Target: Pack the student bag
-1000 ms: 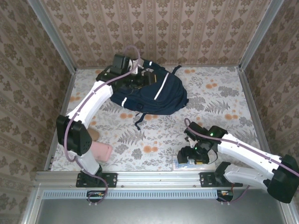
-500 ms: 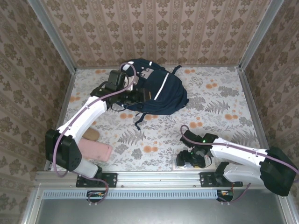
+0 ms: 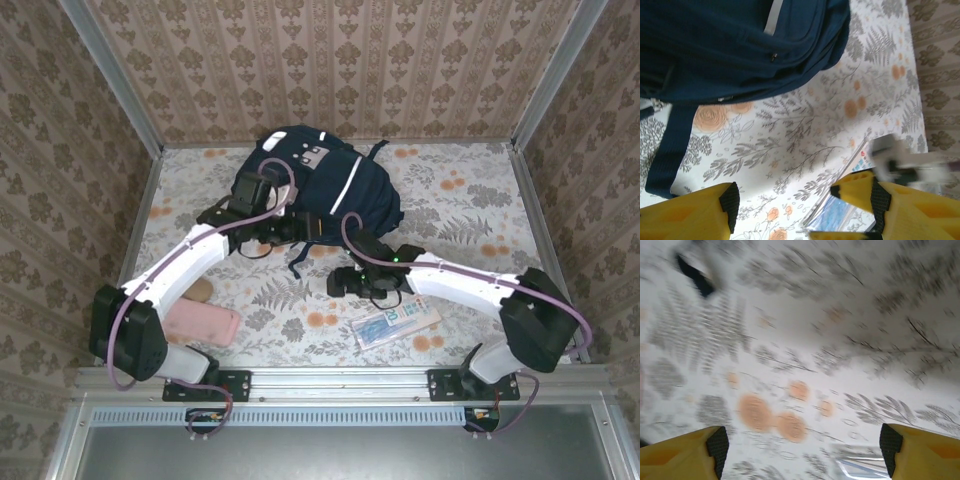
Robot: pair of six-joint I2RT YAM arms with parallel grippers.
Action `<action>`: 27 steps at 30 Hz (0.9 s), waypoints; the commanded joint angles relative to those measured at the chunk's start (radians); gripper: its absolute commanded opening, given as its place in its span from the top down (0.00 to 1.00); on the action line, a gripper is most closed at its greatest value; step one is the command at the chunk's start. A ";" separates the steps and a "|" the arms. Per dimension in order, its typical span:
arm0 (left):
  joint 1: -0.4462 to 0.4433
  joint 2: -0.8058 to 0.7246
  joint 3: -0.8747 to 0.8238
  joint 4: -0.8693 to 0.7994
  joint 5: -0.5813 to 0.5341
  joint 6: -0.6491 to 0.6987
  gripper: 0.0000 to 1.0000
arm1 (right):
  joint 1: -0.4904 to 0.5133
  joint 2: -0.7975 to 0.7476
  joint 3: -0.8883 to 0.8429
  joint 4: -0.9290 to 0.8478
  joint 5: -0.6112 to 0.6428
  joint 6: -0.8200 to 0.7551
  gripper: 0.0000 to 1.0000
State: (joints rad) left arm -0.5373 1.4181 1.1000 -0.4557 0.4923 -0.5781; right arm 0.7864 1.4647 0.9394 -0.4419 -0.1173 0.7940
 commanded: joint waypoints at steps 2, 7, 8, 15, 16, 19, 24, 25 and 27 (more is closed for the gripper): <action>-0.076 0.030 -0.054 0.079 0.020 -0.005 0.28 | -0.111 -0.212 -0.112 -0.088 -0.002 0.059 0.18; -0.192 0.160 -0.035 0.107 0.087 0.030 0.28 | -0.271 -0.527 -0.335 -0.282 -0.107 0.152 0.17; -0.208 0.183 -0.027 0.111 0.102 0.038 0.28 | -0.275 -0.565 -0.348 -0.328 -0.122 0.144 0.16; -0.317 0.369 0.065 0.117 0.143 0.046 0.28 | -0.276 -0.655 -0.467 -0.451 -0.160 0.154 0.13; -0.321 0.387 0.076 0.118 0.144 0.045 0.28 | -0.276 -0.652 -0.483 -0.421 -0.158 0.165 0.13; -0.322 0.417 0.090 0.132 0.144 0.032 0.28 | -0.279 -0.639 -0.534 -0.279 -0.153 0.198 0.13; -0.321 0.429 0.087 0.139 0.183 0.023 0.28 | -0.288 -0.548 -0.557 -0.056 -0.159 0.205 0.13; -0.319 0.430 0.082 0.137 0.183 0.023 0.28 | -0.294 -0.524 -0.547 -0.037 -0.156 0.195 0.13; -0.314 0.427 0.069 0.134 0.187 0.021 0.28 | -0.307 -0.478 -0.525 -0.014 -0.157 0.170 0.14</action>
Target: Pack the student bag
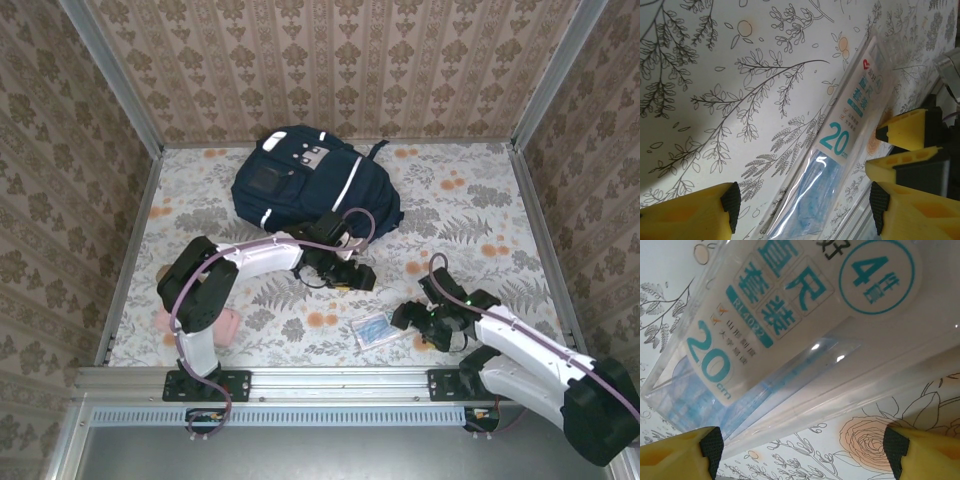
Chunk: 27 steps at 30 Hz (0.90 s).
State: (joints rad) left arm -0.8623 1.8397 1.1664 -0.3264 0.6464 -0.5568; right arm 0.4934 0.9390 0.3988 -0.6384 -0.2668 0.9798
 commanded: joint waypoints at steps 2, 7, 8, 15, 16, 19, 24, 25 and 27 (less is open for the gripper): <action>0.018 0.001 -0.014 0.004 0.036 -0.001 0.28 | -0.024 0.088 0.045 0.194 -0.005 -0.044 0.14; 0.032 -0.014 -0.049 -0.009 0.033 0.007 0.28 | -0.056 0.188 0.133 0.237 -0.015 -0.094 0.14; 0.034 -0.017 -0.053 -0.013 0.030 0.011 0.28 | -0.058 0.210 0.157 0.239 -0.014 -0.104 0.14; 0.040 -0.015 -0.086 -0.011 0.024 0.006 0.28 | -0.067 0.388 0.344 0.241 -0.012 -0.161 0.14; 0.042 -0.011 -0.092 -0.005 0.027 0.002 0.28 | -0.068 0.393 0.347 0.250 -0.022 -0.161 0.14; 0.052 0.000 -0.108 0.033 0.050 -0.020 0.28 | -0.085 0.344 0.310 0.256 -0.037 -0.153 0.14; 0.052 0.020 -0.125 0.128 0.117 -0.058 0.30 | -0.209 0.117 0.114 0.300 -0.082 -0.134 0.14; 0.051 0.031 -0.125 0.151 0.136 -0.073 0.31 | -0.243 0.082 0.073 0.315 -0.103 -0.129 0.15; 0.052 0.057 -0.121 0.197 0.167 -0.101 0.31 | -0.294 0.051 0.017 0.338 -0.135 -0.121 0.15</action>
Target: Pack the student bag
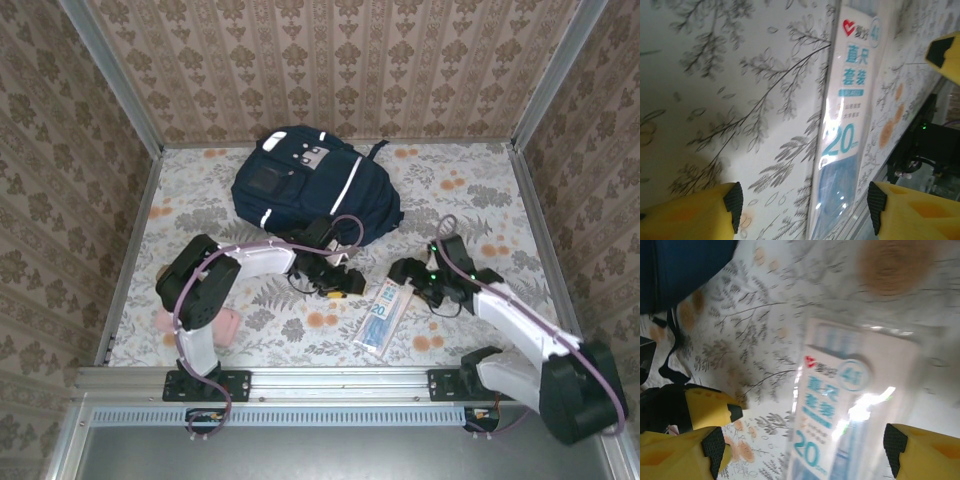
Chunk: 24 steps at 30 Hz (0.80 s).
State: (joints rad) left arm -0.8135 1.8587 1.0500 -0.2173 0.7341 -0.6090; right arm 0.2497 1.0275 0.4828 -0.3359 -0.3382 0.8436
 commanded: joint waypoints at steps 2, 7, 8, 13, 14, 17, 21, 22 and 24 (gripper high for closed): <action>0.002 0.063 0.009 0.112 0.099 -0.067 0.31 | -0.085 -0.027 -0.099 0.063 -0.094 0.013 0.16; -0.001 0.127 0.071 0.133 0.123 -0.098 0.31 | -0.139 0.086 -0.121 0.184 -0.158 0.001 0.16; -0.002 0.140 0.084 0.134 0.122 -0.105 0.32 | -0.141 0.112 -0.110 0.189 -0.161 -0.006 0.16; -0.017 0.205 0.156 0.136 0.128 -0.137 0.32 | -0.142 0.221 -0.079 0.252 -0.213 -0.020 0.17; -0.018 0.214 0.167 0.136 0.129 -0.142 0.32 | -0.142 0.234 -0.079 0.273 -0.229 -0.011 0.18; -0.023 0.239 0.193 0.145 0.135 -0.160 0.33 | -0.141 0.256 -0.080 0.336 -0.262 0.025 0.19; -0.032 0.258 0.212 0.151 0.152 -0.163 0.35 | -0.141 0.308 -0.093 0.480 -0.318 0.114 0.20; -0.033 0.261 0.211 0.154 0.152 -0.165 0.36 | -0.141 0.321 -0.099 0.524 -0.331 0.141 0.21; -0.032 0.263 0.206 0.168 0.156 -0.175 0.37 | -0.136 0.349 -0.107 0.606 -0.344 0.198 0.22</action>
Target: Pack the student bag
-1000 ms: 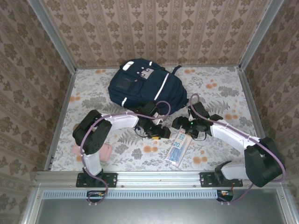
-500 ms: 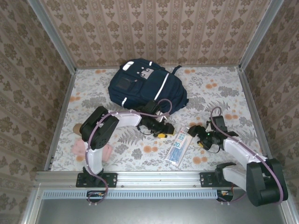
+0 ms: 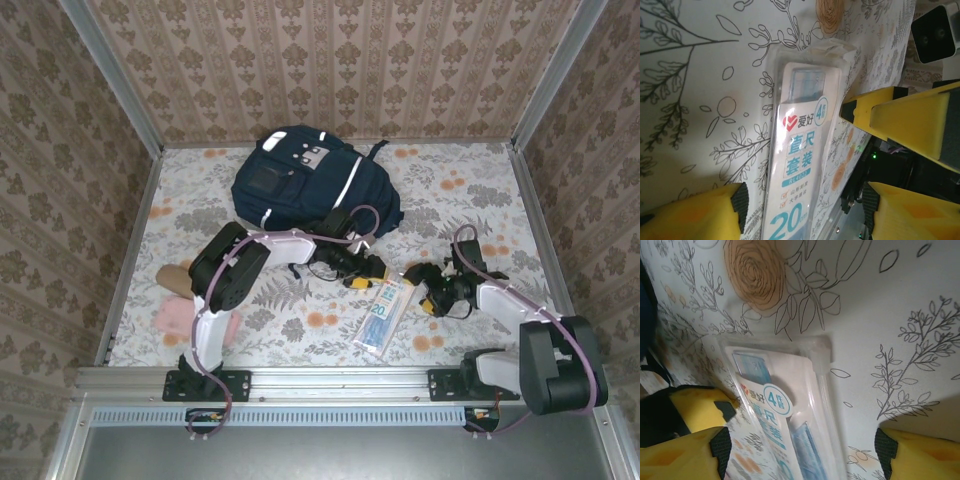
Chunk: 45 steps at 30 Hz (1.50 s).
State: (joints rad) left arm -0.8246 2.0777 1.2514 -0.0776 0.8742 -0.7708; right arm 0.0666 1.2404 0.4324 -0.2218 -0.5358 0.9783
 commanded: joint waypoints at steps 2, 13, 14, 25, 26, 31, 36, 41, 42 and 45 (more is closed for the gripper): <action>-0.021 0.047 0.004 0.034 0.017 -0.018 0.38 | 0.063 0.166 -0.051 0.530 -0.144 0.088 0.22; -0.021 0.060 0.014 0.026 0.024 -0.018 0.42 | 0.138 0.168 -0.034 0.652 -0.168 0.179 0.23; -0.021 0.059 0.013 0.025 0.025 -0.016 0.42 | 0.141 0.157 -0.029 0.629 -0.162 0.166 0.23; -0.010 0.037 -0.032 0.084 0.032 -0.039 0.43 | 0.145 0.125 -0.061 0.655 -0.158 0.176 0.36; -0.008 0.033 -0.040 0.092 0.034 -0.041 0.44 | 0.145 0.130 -0.063 0.653 -0.150 0.175 0.40; -0.004 0.018 -0.065 0.129 0.045 -0.046 0.46 | 0.146 0.194 -0.064 0.659 -0.142 0.164 0.50; -0.004 0.009 -0.081 0.175 0.060 -0.056 0.50 | 0.155 0.266 -0.072 0.696 -0.139 0.161 0.61; 0.011 -0.093 -0.080 0.061 0.012 0.037 0.53 | 0.154 0.265 -0.078 0.648 -0.095 0.122 0.89; 0.017 -0.137 -0.065 -0.010 -0.015 0.086 0.52 | 0.153 0.236 -0.074 0.589 -0.070 0.094 0.94; 0.040 -0.238 0.028 -0.270 -0.099 0.229 0.46 | 0.153 0.142 -0.033 0.377 0.036 0.002 1.00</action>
State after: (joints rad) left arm -0.8070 1.9621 1.1919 -0.1173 0.8467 -0.6968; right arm 0.2153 1.4494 0.3679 0.3531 -0.5972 1.0756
